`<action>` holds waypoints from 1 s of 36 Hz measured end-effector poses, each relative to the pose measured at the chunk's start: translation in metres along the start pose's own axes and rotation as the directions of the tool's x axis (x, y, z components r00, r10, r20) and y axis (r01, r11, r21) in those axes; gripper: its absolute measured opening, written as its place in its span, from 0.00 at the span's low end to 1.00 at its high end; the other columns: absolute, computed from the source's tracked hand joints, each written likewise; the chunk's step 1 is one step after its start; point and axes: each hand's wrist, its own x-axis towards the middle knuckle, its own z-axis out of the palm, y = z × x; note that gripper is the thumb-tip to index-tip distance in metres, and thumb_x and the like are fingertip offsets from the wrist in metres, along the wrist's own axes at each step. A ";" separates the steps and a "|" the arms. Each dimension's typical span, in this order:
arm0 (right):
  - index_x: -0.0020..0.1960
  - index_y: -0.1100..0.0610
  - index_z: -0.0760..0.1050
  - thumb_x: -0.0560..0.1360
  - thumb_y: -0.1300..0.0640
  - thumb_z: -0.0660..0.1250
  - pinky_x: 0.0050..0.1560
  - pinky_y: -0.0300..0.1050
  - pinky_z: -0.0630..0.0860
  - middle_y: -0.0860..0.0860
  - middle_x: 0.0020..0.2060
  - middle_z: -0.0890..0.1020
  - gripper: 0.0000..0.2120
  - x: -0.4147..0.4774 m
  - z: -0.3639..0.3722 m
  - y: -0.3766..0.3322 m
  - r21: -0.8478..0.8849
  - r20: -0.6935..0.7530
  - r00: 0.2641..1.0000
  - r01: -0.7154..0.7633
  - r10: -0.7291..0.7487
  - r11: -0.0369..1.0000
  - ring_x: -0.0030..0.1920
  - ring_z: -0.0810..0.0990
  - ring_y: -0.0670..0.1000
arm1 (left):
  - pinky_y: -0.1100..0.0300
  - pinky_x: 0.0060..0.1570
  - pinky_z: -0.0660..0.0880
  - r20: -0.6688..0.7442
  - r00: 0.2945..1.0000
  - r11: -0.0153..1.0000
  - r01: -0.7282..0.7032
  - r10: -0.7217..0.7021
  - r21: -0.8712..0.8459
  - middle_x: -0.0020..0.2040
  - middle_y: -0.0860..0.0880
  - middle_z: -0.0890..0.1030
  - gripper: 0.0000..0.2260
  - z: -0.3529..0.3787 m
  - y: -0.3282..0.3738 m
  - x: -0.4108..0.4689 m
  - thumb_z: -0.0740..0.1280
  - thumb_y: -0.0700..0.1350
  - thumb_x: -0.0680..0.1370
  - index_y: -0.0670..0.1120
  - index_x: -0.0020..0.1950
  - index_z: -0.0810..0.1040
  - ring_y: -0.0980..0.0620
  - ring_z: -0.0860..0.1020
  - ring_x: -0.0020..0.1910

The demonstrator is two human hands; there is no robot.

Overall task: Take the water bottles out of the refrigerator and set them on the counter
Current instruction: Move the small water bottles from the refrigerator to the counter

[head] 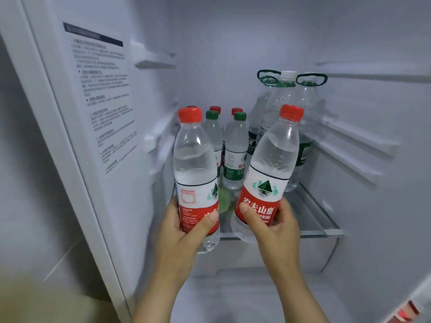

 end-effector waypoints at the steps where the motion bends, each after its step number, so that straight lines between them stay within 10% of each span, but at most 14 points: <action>1: 0.51 0.42 0.75 0.59 0.46 0.74 0.41 0.28 0.77 0.33 0.44 0.83 0.21 -0.003 -0.002 -0.002 -0.008 -0.010 1.000 -0.004 0.004 1.000 0.47 0.82 0.37 | 0.51 0.53 0.78 0.017 1.000 1.000 0.000 0.001 -0.004 0.54 0.51 0.84 0.28 0.000 0.002 -0.002 0.75 0.54 0.61 0.51 0.60 0.77 0.50 0.83 0.53; 16: 0.51 0.40 0.74 0.65 0.58 0.78 0.35 0.25 0.75 0.32 0.41 0.82 0.22 -0.071 -0.046 -0.028 -0.151 -0.225 0.974 -0.051 0.015 0.987 0.44 0.81 0.33 | 0.69 0.41 0.77 0.251 0.967 0.991 0.075 -0.046 -0.108 0.48 0.57 0.85 0.26 0.015 0.017 -0.040 0.74 0.55 0.56 0.54 0.54 0.77 0.58 0.83 0.46; 36: 0.49 0.43 0.77 0.63 0.58 0.78 0.39 0.29 0.77 0.34 0.43 0.84 0.19 -0.159 -0.143 -0.115 -0.252 -0.387 0.917 -0.009 -0.092 0.968 0.44 0.83 0.37 | 0.68 0.41 0.78 0.515 0.857 0.975 0.095 0.024 -0.203 0.50 0.55 0.85 0.27 0.092 0.077 -0.141 0.74 0.54 0.57 0.55 0.57 0.77 0.56 0.83 0.49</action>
